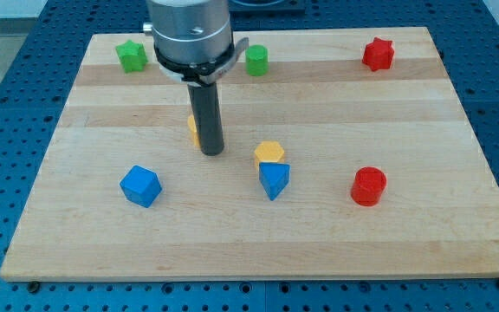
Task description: Push the yellow heart to the left side of the board
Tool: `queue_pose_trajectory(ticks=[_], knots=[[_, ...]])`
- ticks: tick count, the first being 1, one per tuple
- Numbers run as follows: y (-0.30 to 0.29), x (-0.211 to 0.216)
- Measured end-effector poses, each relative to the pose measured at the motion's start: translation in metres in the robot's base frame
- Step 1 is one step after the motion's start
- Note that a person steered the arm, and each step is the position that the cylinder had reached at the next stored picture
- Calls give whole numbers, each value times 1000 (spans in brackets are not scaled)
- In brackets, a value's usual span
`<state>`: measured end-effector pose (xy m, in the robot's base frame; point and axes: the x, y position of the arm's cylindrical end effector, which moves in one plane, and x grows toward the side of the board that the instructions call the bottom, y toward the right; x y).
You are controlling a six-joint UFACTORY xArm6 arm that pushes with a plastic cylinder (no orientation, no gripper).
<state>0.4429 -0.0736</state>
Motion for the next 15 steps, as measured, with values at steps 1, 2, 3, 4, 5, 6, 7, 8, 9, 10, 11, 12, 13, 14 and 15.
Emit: queue_pose_trajectory(ticks=[1,2,3,4,5,6,7,8,9,10,11,12,13,14,15], knots=[[-5,-7],[19,4],[30,-10],[23,-43],[6,-44],[-10,-44],[-29,-44],[-50,-44],[-68,-44],[-52,-43],[-34,-11],[-35,7],[-38,5],[-47,-11],[-61,-21]])
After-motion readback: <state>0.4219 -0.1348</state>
